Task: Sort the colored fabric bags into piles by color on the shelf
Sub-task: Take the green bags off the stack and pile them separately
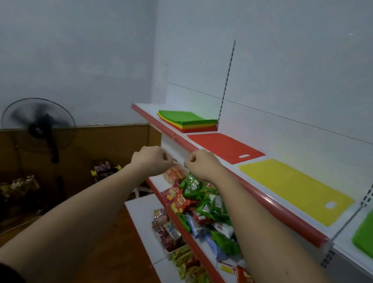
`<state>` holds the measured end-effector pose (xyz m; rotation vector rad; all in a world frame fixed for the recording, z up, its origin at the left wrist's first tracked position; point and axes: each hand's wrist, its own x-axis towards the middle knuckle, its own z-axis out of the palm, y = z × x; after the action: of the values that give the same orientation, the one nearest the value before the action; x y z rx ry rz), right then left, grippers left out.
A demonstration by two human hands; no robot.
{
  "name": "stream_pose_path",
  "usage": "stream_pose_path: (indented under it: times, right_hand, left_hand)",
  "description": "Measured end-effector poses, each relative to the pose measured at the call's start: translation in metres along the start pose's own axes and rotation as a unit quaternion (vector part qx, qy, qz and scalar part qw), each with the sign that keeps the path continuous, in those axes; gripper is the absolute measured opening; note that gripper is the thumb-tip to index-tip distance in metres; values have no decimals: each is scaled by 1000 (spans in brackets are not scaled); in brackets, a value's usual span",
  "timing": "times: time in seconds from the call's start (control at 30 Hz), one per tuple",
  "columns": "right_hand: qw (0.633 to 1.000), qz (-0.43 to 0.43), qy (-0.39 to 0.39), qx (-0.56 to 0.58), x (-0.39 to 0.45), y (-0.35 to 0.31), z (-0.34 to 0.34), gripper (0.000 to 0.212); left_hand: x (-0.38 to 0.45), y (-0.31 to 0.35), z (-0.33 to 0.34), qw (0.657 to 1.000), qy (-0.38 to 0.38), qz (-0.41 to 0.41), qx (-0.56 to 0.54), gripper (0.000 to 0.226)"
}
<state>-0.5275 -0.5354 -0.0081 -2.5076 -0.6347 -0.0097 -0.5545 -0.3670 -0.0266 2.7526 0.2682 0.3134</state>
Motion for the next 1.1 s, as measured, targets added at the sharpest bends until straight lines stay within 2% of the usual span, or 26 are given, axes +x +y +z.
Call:
stream_pose_path:
  times: [0.1, 0.27, 0.37, 0.5, 0.7, 0.9, 1.1]
  right_hand:
    - [1000, -3, -10, -19, 35, -37, 26, 43]
    - [1000, -17, 5, -16, 90, -93, 64, 47]
    - [1000, -8, 5, -6, 125, -114, 91, 44]
    - [999, 0, -40, -21, 171, -131, 126, 33]
    - [997, 10, -59, -52, 242, -133, 160, 31]
    - [999, 6, -11, -32, 321, -117, 163, 36]
    - [999, 5, 29, -24, 386, -101, 162, 29]
  left_hand:
    - [18, -52, -13, 1000, 5, -3, 3, 27]
    - [53, -129, -42, 1000, -2, 4, 2, 34]
    - [75, -164, -53, 1000, -1, 6, 10, 34]
    - [107, -204, -46, 1000, -16, -2, -2, 36]
    - [160, -242, -29, 1000, -28, 6, -1, 42]
    - [246, -273, -34, 999, -37, 1, -3, 40]
    - [321, -296, -31, 996, -22, 12, -85, 37]
